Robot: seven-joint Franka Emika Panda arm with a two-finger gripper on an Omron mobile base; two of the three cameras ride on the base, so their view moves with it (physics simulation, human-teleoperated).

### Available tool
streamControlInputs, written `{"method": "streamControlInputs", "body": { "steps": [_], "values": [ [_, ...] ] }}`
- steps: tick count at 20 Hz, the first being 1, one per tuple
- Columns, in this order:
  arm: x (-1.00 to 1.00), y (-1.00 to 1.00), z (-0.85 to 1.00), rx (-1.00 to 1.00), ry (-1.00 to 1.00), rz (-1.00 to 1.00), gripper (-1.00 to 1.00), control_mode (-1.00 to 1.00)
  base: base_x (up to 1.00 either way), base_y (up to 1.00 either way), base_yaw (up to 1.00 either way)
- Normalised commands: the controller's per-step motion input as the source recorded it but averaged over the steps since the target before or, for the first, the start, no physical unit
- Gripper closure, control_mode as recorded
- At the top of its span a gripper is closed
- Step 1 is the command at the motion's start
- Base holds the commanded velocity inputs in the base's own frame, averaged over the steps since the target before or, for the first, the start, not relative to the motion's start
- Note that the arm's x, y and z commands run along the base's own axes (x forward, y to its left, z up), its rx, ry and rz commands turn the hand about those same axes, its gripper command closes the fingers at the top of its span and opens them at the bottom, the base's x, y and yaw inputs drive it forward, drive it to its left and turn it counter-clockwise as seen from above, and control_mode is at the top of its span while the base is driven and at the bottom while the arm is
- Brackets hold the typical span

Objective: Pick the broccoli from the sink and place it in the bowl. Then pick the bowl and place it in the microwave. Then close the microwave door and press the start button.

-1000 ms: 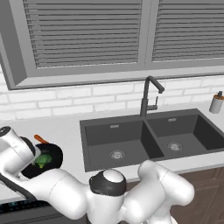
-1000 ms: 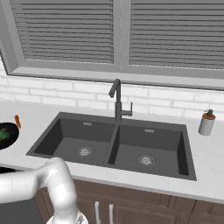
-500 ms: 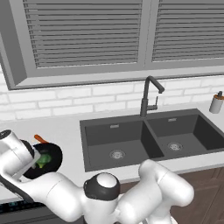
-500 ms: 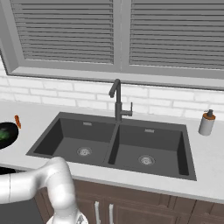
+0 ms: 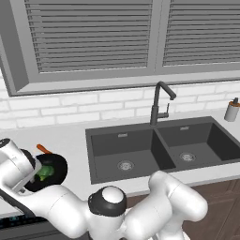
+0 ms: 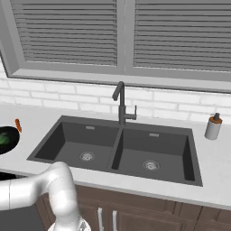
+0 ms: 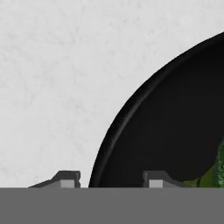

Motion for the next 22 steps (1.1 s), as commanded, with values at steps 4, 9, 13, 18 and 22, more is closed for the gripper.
{"method": "streamControlInputs", "body": {
  "steps": [4, 9, 13, 18, 22],
  "values": [
    [0.00, 0.00, 0.00, 0.00, 0.00, 0.03, 1.00, -1.00, 0.00, 0.00, 0.00],
    [-0.08, 0.00, 0.08, 0.00, -0.01, 0.00, 1.00, -1.00, 0.00, 0.00, 0.00],
    [-0.34, -0.01, 0.48, 0.00, -0.09, 0.00, 1.00, -1.00, 0.00, 0.00, 0.00],
    [-0.07, -0.39, 0.55, 0.00, -0.13, -0.01, 1.00, -1.00, 0.00, 0.00, 0.00],
    [0.03, -0.67, 0.59, 0.00, -0.05, -0.06, 1.00, -1.00, 0.00, 0.00, 0.00]
  ]
}}
